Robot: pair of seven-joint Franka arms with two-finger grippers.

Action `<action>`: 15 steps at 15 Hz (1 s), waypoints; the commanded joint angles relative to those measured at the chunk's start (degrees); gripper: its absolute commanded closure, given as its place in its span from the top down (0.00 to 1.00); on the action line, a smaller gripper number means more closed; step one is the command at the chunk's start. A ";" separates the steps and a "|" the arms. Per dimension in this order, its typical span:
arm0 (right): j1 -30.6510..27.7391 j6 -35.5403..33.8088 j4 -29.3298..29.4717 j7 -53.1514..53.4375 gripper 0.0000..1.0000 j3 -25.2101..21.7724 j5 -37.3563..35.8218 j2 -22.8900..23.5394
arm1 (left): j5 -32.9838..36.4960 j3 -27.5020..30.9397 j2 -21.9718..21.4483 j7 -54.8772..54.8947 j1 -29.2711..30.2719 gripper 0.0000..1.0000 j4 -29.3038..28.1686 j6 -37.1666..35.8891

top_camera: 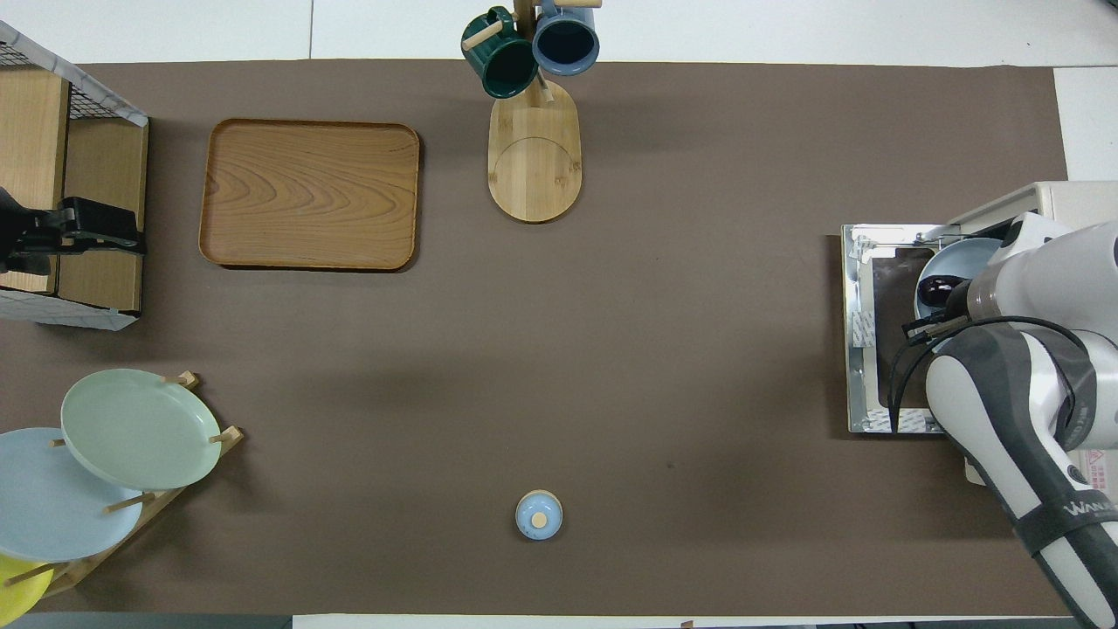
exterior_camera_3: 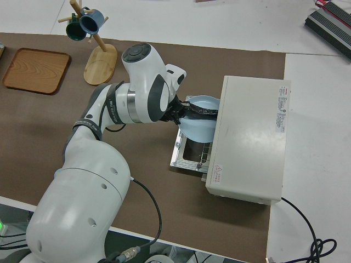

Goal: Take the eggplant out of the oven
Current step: 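Carry the eggplant onto the light blue plate and open the right gripper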

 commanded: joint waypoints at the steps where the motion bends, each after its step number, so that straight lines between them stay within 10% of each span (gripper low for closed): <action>1: 7.07 -5.15 5.03 9.79 0.00 0.15 -3.37 1.89 | -0.27 -0.50 0.08 -0.63 0.92 1.00 0.65 0.19; 10: 28.88 -6.03 17.15 32.32 0.00 0.67 -3.02 8.82 | -0.36 -0.41 -0.53 0.07 1.71 1.00 -1.28 1.60; 15: 36.62 -6.66 34.19 38.90 0.00 1.02 -2.06 25.58 | -0.53 -0.59 -0.45 -0.19 1.44 1.00 -1.37 2.82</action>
